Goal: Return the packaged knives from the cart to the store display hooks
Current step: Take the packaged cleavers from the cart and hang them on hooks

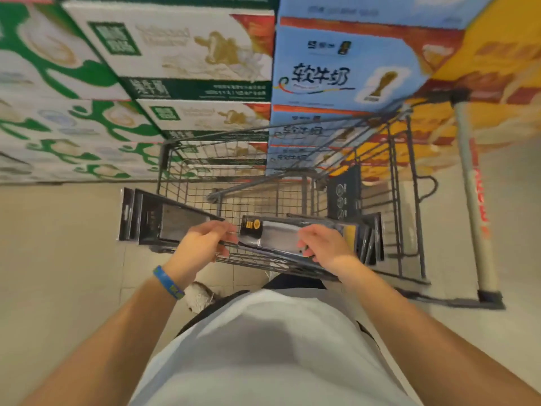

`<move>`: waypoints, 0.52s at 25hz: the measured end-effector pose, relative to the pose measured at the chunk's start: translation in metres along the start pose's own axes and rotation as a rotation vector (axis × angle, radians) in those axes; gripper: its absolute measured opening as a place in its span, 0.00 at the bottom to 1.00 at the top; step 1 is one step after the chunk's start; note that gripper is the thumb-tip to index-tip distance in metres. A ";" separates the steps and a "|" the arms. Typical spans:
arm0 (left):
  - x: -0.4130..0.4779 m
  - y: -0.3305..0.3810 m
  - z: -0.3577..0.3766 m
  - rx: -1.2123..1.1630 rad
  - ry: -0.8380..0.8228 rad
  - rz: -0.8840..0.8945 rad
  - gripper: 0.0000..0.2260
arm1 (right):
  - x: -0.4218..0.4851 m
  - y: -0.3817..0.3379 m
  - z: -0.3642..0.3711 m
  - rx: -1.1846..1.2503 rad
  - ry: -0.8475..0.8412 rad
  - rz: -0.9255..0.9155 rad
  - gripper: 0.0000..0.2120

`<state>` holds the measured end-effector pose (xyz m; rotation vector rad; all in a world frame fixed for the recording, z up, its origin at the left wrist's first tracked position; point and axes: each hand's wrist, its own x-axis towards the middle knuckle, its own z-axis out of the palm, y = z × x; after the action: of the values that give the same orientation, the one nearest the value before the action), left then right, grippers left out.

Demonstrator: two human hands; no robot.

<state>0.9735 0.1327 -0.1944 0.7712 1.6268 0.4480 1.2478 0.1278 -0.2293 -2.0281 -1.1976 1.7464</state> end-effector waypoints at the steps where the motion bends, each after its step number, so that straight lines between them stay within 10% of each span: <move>1: 0.000 0.002 0.004 -0.023 0.029 -0.008 0.12 | 0.010 -0.006 -0.009 -0.044 -0.020 -0.024 0.07; 13: -0.009 -0.024 -0.005 -0.052 0.154 -0.130 0.12 | 0.082 0.013 -0.044 -1.243 -0.129 0.067 0.27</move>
<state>0.9636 0.1098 -0.2031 0.5994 1.7896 0.4636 1.2903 0.1903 -0.2857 -2.4715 -2.7334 1.1974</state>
